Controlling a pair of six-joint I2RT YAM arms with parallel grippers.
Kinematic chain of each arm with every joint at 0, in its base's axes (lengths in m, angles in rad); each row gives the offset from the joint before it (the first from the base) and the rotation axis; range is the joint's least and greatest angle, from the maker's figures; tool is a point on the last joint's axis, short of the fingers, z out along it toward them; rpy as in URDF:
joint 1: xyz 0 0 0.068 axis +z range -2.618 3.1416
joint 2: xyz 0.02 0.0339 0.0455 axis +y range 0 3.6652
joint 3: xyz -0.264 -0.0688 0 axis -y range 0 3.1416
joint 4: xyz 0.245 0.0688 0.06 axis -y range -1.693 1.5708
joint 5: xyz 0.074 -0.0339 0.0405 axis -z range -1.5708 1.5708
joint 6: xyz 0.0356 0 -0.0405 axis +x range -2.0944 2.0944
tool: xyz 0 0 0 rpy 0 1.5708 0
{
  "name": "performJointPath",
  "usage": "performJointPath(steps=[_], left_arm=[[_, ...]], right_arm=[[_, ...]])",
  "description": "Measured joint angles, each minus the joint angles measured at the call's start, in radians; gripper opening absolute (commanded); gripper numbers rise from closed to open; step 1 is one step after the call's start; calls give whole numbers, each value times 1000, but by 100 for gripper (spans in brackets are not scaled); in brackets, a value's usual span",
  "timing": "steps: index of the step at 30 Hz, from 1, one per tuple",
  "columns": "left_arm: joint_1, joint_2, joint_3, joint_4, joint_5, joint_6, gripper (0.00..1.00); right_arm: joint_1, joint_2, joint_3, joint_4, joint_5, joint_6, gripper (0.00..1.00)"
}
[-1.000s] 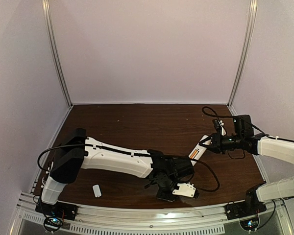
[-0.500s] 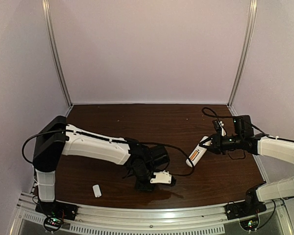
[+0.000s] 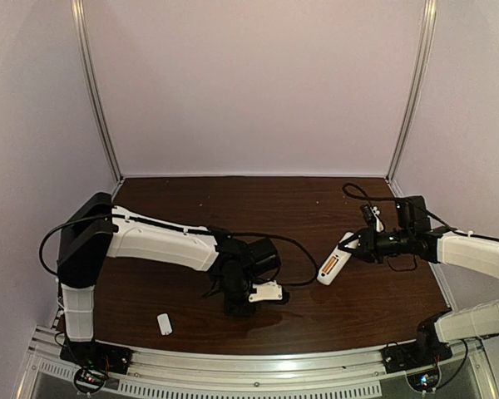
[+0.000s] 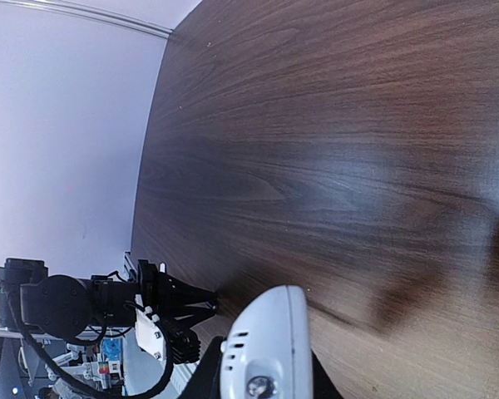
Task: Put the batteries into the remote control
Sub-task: Move the battery to the center of the board, then pick up the battery from the center of the board, then place the battery in the battery compartment.
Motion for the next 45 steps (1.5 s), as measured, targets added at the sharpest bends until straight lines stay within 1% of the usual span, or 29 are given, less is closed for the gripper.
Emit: performJointPath(steps=[3,9,13,15,17,20,23,26,28,32,38,42,45], left_arm=[[0,9,15,-13,-5,-7,11],[1,12,24,-24,-23,-18,1],[13,6,23,-26,-21,-29,0],[30,-10,17,-17,-10,-40,0],[54,-58,-2,17,7,-57,0],[82,-178,-42,119,23,-93,0],[95,-323,-95,279,43,-144,0],[93,-440,-176,484,65,-220,0],[93,-483,-222,605,70,-278,0],[93,-488,-263,759,72,-370,0],[92,-455,-282,895,87,-442,0],[75,-431,-287,955,98,-460,0],[53,-396,-279,967,98,-460,0]], right_arm=[[0,0,0,-7,0,-3,0],[0,0,0,-11,0,-4,0],[0,0,-2,9,-3,8,0],[2,0,-8,47,-6,30,0],[14,0,-22,107,-7,63,0],[52,0,-34,194,-3,124,0],[103,5,-34,275,5,170,0],[162,21,-34,350,20,212,0],[197,34,-33,381,32,225,0],[266,53,-29,425,63,243,0],[329,103,-24,515,94,291,0],[355,154,-22,593,106,342,0],[372,186,-12,628,111,369,0]])
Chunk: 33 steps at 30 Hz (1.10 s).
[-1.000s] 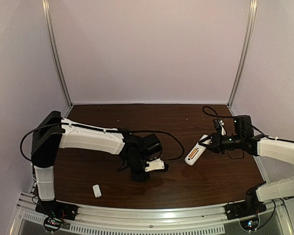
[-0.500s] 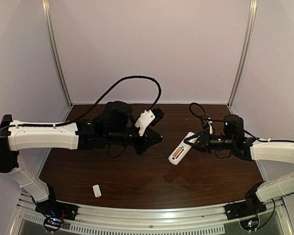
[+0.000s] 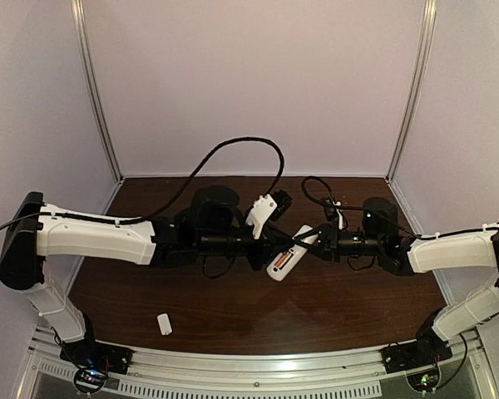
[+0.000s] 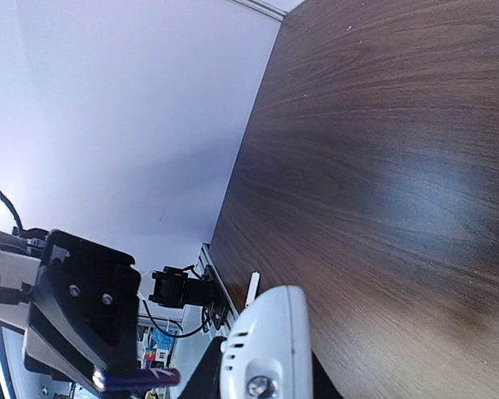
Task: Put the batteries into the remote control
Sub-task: Place the battery in the battery compartment.
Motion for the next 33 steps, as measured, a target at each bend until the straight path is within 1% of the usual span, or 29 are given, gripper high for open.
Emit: performJointPath(steps=[6,20,33], left_arm=[[-13,45,0,-8,-9,1,0],[-13,47,0,-24,-75,23,0],[-14,41,-22,-39,-84,27,0]], right_arm=[[29,15,24,37,4,24,0],[42,15,30,42,21,33,0],[42,15,34,24,31,26,0]])
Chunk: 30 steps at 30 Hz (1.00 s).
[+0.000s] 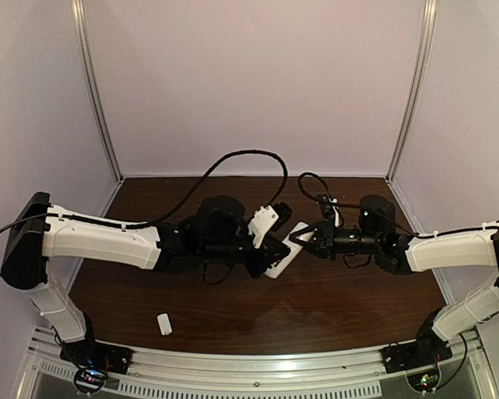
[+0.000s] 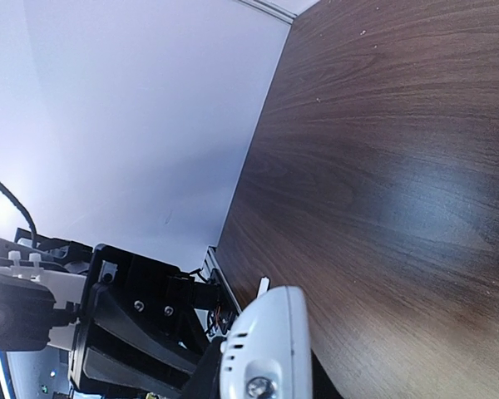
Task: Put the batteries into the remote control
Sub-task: Place the battery in the battery compartment.
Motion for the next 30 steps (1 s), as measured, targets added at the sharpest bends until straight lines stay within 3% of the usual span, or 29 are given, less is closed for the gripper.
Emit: performJointPath(steps=[4,10,17,26,30], left_arm=[[-1,-1,-8,-3,0,0,1],[-2,-1,-15,-23,-2,0,25],[-12,-1,-15,-30,-8,8,35],[-13,-16,-15,-50,-31,10,59],[3,-40,-15,-72,-59,11,62]], right_arm=[[0,0,5,-18,3,-5,0],[-1,0,5,-32,6,-8,0],[-4,0,15,-37,22,-11,0],[-4,0,17,-48,22,-20,0],[-2,0,18,-59,-16,-25,0]])
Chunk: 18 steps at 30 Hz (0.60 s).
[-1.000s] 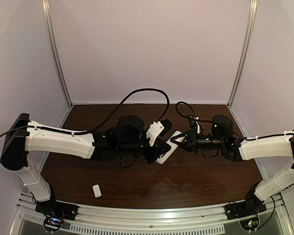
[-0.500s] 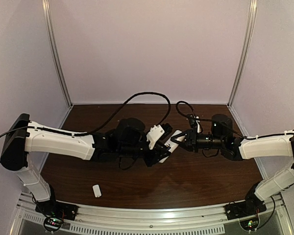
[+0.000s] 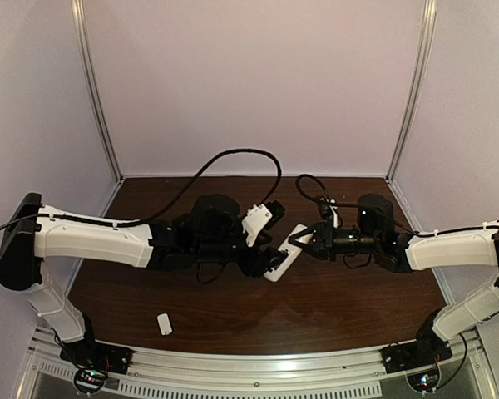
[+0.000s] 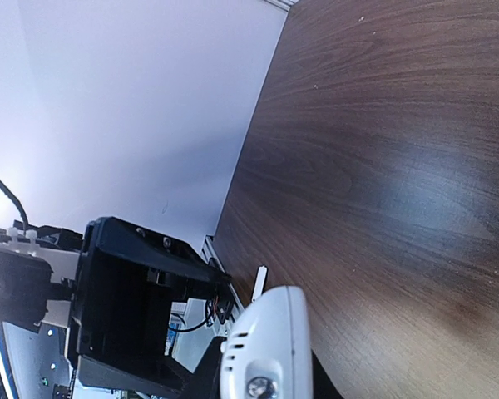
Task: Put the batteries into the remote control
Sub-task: Place the battery in the battery compartment, then load the battery into the battery compartment.
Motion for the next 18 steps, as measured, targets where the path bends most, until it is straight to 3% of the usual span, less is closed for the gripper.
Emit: performJointPath(steps=[7,18], left_arm=[[7,-83,-37,2,16,44,58],[3,-245,-172,-3,263,448,32]], right_arm=[[0,0,0,-28,-54,-6,0],[22,8,35,-109,-176,-68,0]])
